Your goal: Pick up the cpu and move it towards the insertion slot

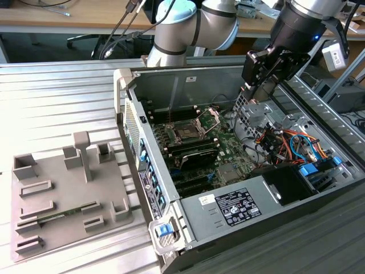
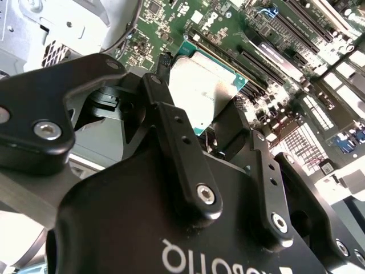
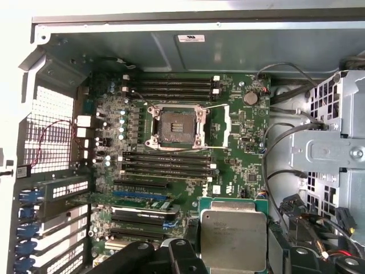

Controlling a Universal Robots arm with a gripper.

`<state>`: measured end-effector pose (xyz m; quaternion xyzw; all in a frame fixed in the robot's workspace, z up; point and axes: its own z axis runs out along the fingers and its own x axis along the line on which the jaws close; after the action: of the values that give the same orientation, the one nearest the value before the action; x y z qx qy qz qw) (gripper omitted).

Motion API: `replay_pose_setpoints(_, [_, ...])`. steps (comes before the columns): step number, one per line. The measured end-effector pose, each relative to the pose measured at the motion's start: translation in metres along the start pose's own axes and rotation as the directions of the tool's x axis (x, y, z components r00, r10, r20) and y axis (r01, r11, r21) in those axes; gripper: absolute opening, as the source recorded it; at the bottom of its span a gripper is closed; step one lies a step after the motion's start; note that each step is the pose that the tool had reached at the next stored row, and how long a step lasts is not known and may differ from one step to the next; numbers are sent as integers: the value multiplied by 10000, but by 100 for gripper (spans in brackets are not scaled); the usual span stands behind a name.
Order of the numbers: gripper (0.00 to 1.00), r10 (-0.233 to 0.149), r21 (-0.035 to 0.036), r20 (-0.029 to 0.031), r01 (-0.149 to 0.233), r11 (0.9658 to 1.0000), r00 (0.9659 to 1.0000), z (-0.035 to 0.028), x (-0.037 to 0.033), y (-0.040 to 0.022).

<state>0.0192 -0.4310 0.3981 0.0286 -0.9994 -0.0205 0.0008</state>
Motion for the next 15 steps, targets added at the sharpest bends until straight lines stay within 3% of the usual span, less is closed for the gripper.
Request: replay_pose_setpoints(15, [55,0,-1,1,0,10000,10000,8,-151,-6])
